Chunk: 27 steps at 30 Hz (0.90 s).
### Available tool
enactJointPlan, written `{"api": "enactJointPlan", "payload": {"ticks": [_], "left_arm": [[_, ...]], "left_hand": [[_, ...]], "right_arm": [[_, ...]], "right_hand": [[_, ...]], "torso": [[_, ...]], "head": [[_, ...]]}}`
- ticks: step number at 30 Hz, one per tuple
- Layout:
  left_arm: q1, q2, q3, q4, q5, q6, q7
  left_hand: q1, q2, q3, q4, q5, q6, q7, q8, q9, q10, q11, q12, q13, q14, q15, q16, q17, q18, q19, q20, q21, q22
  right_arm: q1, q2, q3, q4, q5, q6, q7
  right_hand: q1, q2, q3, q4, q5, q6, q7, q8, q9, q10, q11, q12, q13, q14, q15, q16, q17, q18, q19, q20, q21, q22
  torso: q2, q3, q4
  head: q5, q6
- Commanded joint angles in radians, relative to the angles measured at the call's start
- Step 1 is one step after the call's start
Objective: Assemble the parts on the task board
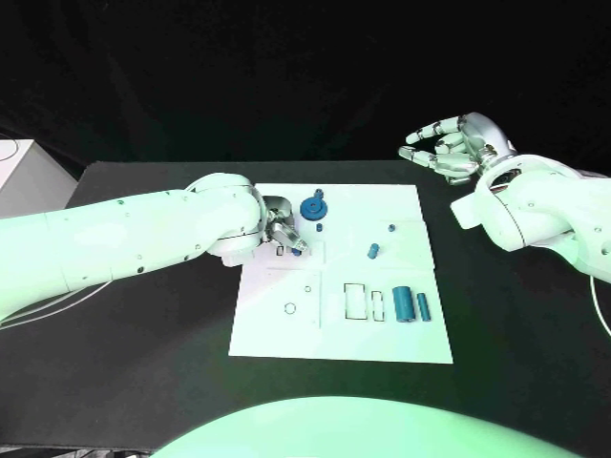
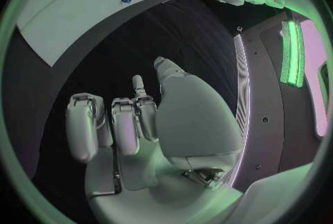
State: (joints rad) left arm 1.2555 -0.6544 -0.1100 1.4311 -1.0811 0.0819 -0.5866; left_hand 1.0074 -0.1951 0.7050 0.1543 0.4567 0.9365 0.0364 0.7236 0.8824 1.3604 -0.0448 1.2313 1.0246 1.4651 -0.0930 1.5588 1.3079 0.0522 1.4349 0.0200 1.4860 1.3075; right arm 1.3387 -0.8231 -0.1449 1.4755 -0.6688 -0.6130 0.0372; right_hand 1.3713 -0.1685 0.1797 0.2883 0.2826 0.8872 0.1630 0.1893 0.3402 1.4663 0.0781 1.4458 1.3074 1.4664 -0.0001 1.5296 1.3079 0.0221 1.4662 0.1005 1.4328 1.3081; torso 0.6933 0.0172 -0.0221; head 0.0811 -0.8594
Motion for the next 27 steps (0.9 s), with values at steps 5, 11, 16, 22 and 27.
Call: {"api": "enactJointPlan", "payload": {"ticks": [5, 11, 16, 22, 27], "left_arm": [[-0.004, 0.012, -0.001, -0.004, 0.012, 0.018, 0.009], [-0.004, 0.014, -0.001, -0.010, 0.013, 0.020, 0.008], [-0.005, 0.015, -0.001, -0.017, 0.012, 0.021, 0.006], [-0.005, 0.013, -0.001, -0.020, 0.010, 0.030, 0.004], [-0.005, 0.009, -0.001, -0.018, 0.008, 0.035, 0.003]], "left_hand": [[-0.007, 0.011, 0.107, -0.122, -0.007, 0.014, -0.018, -0.005, -0.002, -0.002, -0.005, -0.005, -0.001, 0.101, -0.007, 0.003, 0.247, -0.006, 0.003, -0.005, 0.003, 0.063], [-0.012, 0.009, 0.093, -0.113, -0.007, 0.014, -0.019, -0.007, -0.003, -0.003, -0.005, -0.006, -0.002, 0.101, -0.008, 0.002, 0.246, -0.005, 0.002, -0.005, 0.002, 0.062], [-0.027, 0.009, 0.038, -0.082, -0.008, 0.018, -0.022, -0.009, -0.005, -0.006, -0.007, -0.008, -0.002, 0.100, -0.009, 0.001, 0.245, -0.005, 0.002, -0.007, 0.001, 0.061], [-0.037, -0.001, -0.011, -0.061, -0.010, 0.021, -0.023, -0.012, -0.007, -0.008, -0.007, -0.008, -0.002, 0.100, -0.009, 0.001, 0.245, -0.005, 0.001, -0.007, -0.001, 0.059], [-0.046, -0.017, -0.097, -0.024, -0.011, 0.028, -0.024, -0.017, -0.011, -0.011, -0.008, -0.008, 0.001, 0.100, -0.010, 0.002, 0.245, -0.005, 0.002, -0.008, -0.002, 0.060]], "right_arm": [[0.000, 0.000, 0.000, 0.001, -0.009, 0.016, 0.006], [0.000, -0.001, 0.000, 0.001, -0.009, 0.016, 0.006], [0.000, -0.001, 0.000, 0.001, -0.009, 0.016, 0.007], [-0.001, -0.002, 0.000, 0.001, -0.008, 0.017, 0.007], [-0.001, -0.003, 0.000, 0.001, -0.007, 0.016, 0.008]], "right_hand": [[-0.012, 0.000, 0.007, 0.000, 0.005, -0.007, 0.001, 0.006, 0.000, -0.008, 0.001, -0.003, 0.157, 0.073, 0.003, -0.006, 0.141, 0.013, 0.043, 0.005, -0.006, 0.170], [-0.014, 0.001, 0.007, 0.001, 0.005, -0.007, 0.001, 0.006, 0.000, -0.009, 0.001, -0.003, 0.157, 0.073, 0.003, -0.006, 0.141, 0.013, 0.042, 0.004, -0.006, 0.169], [-0.015, 0.001, 0.007, 0.001, 0.005, -0.008, 0.001, 0.006, 0.000, -0.009, 0.001, -0.004, 0.156, 0.073, 0.003, -0.006, 0.140, 0.014, 0.042, 0.004, -0.008, 0.168], [-0.018, 0.001, 0.007, 0.001, 0.005, -0.008, 0.001, 0.006, 0.000, -0.009, 0.001, -0.004, 0.156, 0.073, 0.003, -0.006, 0.140, 0.014, 0.042, 0.004, -0.008, 0.168], [-0.025, 0.000, 0.007, 0.002, 0.005, -0.010, 0.001, 0.006, 0.000, -0.010, 0.001, -0.005, 0.155, 0.073, 0.003, -0.007, 0.139, 0.014, 0.042, 0.004, -0.009, 0.168]], "torso": [[0.000, -0.0008, -0.0001], [0.000, -0.0001, -0.0005], [-0.001, -0.0005, 0.0004], [-0.001, -0.0010, -0.0001], [-0.001, -0.0011, -0.0003]], "head": [[-0.002, -0.002], [-0.002, -0.001], [-0.003, -0.003], [-0.003, -0.004], [-0.003, -0.003]]}}
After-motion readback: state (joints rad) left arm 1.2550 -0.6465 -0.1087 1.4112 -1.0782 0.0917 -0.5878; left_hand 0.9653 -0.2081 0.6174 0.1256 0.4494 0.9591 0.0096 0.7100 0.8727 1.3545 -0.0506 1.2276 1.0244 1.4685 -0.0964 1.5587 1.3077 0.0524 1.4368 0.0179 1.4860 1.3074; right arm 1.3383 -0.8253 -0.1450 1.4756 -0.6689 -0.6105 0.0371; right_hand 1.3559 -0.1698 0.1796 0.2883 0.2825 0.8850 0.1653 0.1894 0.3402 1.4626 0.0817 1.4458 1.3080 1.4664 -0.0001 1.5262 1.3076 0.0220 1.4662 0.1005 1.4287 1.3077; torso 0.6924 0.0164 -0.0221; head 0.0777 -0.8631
